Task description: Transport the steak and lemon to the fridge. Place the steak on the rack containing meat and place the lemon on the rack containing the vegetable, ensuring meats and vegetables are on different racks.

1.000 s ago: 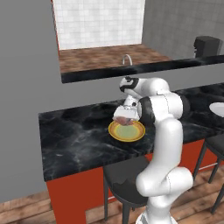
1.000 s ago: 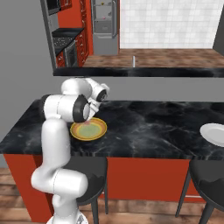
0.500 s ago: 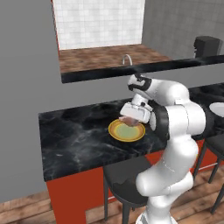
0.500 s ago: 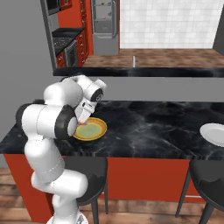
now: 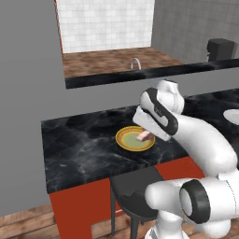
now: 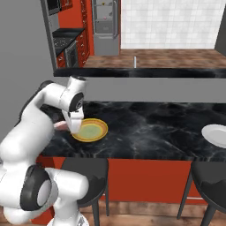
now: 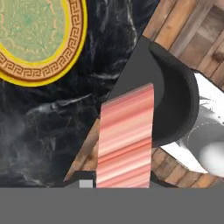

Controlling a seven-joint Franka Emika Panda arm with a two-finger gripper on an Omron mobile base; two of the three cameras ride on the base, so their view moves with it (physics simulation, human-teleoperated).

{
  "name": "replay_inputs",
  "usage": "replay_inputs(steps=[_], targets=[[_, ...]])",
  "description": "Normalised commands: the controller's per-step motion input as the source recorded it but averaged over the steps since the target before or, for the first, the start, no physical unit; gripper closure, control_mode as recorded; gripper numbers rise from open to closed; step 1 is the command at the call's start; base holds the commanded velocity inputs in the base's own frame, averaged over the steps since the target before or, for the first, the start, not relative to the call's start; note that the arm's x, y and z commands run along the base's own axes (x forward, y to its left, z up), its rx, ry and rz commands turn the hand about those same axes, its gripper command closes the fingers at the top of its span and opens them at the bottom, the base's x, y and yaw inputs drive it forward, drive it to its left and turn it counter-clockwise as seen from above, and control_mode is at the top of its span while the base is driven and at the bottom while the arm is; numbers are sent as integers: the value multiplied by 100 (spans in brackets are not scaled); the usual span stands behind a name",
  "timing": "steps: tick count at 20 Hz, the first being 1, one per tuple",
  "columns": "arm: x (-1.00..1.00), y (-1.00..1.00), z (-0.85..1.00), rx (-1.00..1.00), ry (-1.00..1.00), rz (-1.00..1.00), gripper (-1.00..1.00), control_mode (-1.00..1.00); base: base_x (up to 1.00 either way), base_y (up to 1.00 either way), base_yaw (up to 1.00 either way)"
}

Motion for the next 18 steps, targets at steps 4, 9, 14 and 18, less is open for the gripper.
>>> replay_inputs(steps=[4, 9, 14, 18], targets=[[-67, -16, 87, -6, -36, 10, 100, -100, 0, 0, 0], [-59, -15, 64, -4, -17, 5, 100, -100, 0, 0, 0], [-48, -23, 52, -12, -15, 2, 100, -100, 0, 0, 0], [-6, -17, 53, -15, -13, 1, 100, -100, 0, 0, 0]])
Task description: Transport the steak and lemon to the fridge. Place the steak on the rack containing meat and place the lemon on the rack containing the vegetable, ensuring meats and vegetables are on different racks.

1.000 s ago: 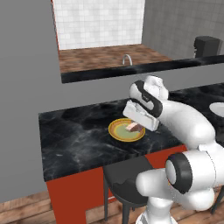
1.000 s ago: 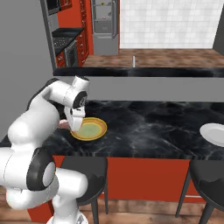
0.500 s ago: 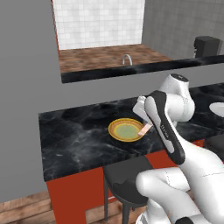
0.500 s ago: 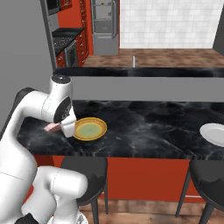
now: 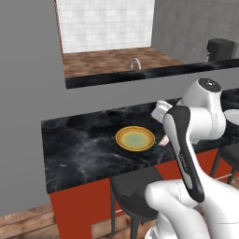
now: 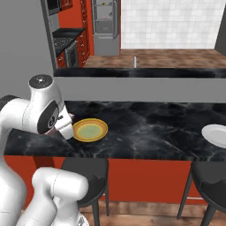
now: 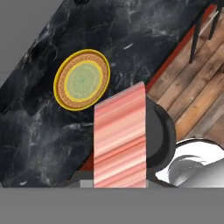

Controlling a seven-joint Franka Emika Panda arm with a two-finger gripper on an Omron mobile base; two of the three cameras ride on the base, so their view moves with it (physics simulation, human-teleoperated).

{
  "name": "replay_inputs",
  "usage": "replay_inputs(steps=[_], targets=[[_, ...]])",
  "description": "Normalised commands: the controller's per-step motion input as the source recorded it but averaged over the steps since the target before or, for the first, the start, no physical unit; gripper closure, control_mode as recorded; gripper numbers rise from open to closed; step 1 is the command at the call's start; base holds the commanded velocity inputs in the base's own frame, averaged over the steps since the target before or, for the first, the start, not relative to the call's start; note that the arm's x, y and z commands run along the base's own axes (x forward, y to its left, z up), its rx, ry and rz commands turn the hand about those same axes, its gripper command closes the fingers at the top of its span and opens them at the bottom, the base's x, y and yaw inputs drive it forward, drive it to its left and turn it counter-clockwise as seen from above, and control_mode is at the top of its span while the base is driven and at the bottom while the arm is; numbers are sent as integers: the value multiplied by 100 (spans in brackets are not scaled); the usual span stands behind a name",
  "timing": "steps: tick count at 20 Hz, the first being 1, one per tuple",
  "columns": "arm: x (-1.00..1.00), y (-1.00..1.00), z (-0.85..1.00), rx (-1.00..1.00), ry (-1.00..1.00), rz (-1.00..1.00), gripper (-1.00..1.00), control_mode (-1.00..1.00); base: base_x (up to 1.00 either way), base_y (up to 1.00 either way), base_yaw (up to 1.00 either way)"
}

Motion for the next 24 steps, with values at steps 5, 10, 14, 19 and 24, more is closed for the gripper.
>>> replay_inputs(steps=[5, 10, 14, 19, 24], targets=[[0, -2, 45, -11, -17, 5, 100, -100, 0, 0, 0], [-16, -4, 17, -10, -17, 14, 100, -100, 0, 0, 0], [-29, -18, 2, -10, -12, 28, 100, -100, 0, 0, 0], [-29, -15, 1, -18, -9, 29, 100, -100, 0, 0, 0], [-48, -17, 19, -22, -12, 9, 100, -100, 0, 0, 0]])
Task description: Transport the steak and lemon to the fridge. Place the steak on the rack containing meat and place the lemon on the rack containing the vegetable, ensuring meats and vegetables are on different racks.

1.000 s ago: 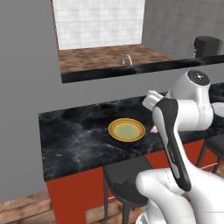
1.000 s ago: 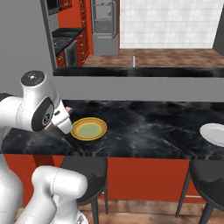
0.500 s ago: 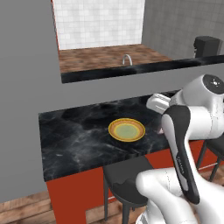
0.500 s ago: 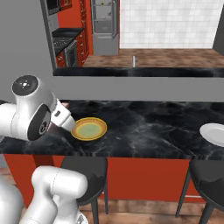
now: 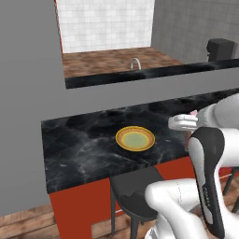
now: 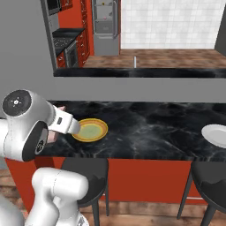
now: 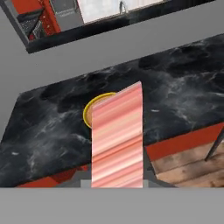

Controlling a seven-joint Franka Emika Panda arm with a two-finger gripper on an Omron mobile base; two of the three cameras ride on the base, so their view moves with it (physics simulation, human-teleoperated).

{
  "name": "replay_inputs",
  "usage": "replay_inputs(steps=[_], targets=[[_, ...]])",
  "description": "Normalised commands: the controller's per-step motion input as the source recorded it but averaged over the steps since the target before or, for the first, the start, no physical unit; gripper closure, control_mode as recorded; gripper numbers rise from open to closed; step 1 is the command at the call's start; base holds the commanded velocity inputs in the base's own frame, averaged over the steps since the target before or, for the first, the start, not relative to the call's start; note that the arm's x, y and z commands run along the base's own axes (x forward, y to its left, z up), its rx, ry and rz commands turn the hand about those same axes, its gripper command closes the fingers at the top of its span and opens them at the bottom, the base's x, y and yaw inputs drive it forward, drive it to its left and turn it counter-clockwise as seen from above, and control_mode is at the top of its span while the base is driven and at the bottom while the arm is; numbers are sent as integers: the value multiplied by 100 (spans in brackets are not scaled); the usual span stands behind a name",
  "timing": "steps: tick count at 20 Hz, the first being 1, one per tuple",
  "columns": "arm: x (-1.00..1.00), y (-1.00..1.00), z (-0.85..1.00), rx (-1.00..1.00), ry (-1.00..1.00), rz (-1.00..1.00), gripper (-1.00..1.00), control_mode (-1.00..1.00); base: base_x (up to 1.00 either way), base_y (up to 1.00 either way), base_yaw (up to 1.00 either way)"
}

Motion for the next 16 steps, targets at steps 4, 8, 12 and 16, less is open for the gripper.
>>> replay_inputs(steps=[4, 8, 12, 16], targets=[[-56, -11, 4, -24, -18, 1, 100, -100, 0, 0, 0], [-22, -5, 2, -5, -4, 0, 100, 100, -75, -13, 0], [0, 0, 0, 0, 0, 0, 100, 100, -100, -1, 0], [0, 0, 0, 0, 0, 0, 100, 100, -100, -26, 0]])
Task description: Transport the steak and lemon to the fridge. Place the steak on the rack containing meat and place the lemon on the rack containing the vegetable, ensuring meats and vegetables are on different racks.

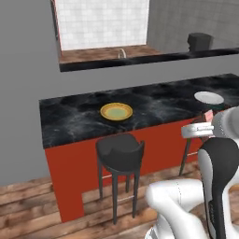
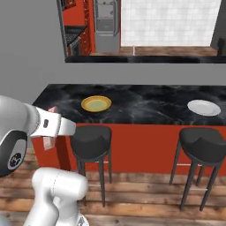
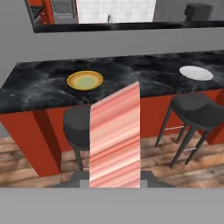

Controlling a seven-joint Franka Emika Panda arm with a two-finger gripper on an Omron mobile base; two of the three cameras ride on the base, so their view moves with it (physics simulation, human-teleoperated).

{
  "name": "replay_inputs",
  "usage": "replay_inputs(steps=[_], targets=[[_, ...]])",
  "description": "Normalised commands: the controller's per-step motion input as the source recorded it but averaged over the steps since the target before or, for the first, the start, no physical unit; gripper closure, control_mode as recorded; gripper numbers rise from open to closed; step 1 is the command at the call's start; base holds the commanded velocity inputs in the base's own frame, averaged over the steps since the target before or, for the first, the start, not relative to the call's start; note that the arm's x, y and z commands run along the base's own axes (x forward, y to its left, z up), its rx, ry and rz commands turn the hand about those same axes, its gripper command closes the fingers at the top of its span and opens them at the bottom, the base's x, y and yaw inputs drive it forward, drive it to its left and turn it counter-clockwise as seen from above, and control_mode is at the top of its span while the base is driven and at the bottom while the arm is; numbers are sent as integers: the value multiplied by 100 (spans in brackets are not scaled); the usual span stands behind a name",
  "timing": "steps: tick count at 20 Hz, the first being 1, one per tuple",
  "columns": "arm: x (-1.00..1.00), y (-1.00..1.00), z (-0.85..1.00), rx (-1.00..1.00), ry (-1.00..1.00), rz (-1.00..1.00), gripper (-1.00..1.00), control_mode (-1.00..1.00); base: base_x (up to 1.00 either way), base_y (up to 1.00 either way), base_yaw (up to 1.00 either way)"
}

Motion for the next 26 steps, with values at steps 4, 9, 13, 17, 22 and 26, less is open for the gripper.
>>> replay_inputs(steps=[4, 9, 13, 17, 22, 26], targets=[[0, 0, 0, 0, 0, 0, 100, 100, -45, -89, 4], [0, 0, 0, 0, 0, 0, 100, 100, -1, -100, 1], [0, 0, 0, 0, 0, 0, 100, 100, 10, -100, 0], [0, 0, 0, 0, 0, 0, 100, 100, 10, -100, 0], [0, 0, 0, 0, 0, 0, 100, 100, 0, -100, 0], [0, 0, 0, 0, 0, 0, 100, 100, 0, -100, 0]])
